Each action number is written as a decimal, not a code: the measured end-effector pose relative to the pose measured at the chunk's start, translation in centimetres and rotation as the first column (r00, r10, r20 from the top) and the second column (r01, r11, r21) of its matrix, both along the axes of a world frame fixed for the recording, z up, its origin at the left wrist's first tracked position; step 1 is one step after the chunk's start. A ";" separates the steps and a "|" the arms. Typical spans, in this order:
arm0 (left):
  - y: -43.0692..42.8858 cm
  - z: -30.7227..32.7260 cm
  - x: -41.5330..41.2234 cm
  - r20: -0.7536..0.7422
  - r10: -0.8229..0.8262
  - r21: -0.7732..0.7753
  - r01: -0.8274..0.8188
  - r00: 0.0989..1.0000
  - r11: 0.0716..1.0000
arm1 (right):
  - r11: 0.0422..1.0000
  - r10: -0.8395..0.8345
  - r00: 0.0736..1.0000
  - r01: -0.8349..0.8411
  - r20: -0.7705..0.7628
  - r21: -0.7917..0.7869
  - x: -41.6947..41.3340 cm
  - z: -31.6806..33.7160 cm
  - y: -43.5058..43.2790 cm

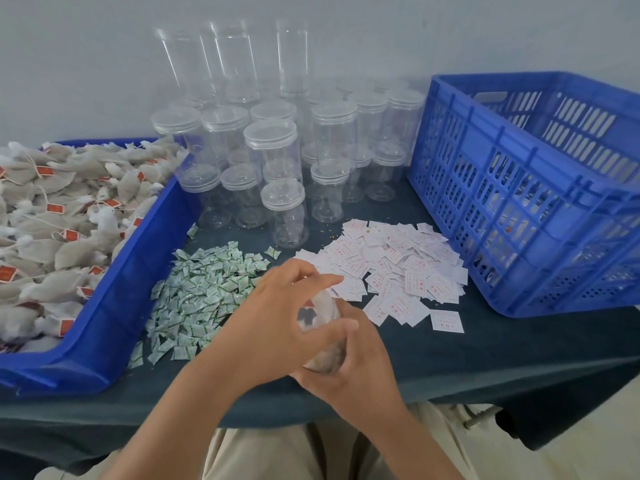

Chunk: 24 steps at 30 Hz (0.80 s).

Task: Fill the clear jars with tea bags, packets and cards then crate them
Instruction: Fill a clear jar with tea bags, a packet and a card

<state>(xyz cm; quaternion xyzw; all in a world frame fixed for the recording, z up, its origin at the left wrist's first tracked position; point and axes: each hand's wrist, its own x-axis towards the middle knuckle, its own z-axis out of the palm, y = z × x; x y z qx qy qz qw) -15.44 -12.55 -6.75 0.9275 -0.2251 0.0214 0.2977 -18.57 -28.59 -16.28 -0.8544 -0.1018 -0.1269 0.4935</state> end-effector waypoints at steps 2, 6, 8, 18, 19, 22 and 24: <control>-0.2 0.5 0.1 -0.019 -0.007 0.049 0.008 1.000 0.999 | 0.999 -0.012 0.999 0.013 0.030 -0.044 -0.2 0.1 0.0; -0.7 1.6 0.1 -0.042 -0.002 0.080 0.006 0.999 0.997 | 1.000 -0.023 1.000 0.023 -0.018 0.009 -0.6 1.0 0.1; -0.8 1.9 -0.1 -0.058 -0.061 0.047 0.064 0.996 0.997 | 0.999 -0.020 0.999 0.021 -0.048 0.026 -0.9 1.7 -0.3; 0.1 0.9 -1.9 0.155 -0.361 -0.385 0.393 0.920 0.835 | 0.863 0.503 0.827 -0.467 -0.251 0.192 0.2 5.0 -4.0; 0.3 1.0 -1.8 0.122 -0.349 -0.374 0.369 0.929 0.851 | 0.873 0.484 0.838 -0.446 -0.251 0.197 0.1 4.8 -3.8; 0.0 1.8 -2.0 -0.072 -0.097 -0.223 0.078 0.993 0.972 | 0.933 0.321 0.926 -0.274 -0.200 0.232 -0.6 3.9 -2.4; -1.2 1.9 -2.4 -0.099 0.137 -0.074 -0.145 0.986 0.987 | 0.992 0.116 0.987 -0.109 -0.114 0.059 -1.1 3.7 -1.1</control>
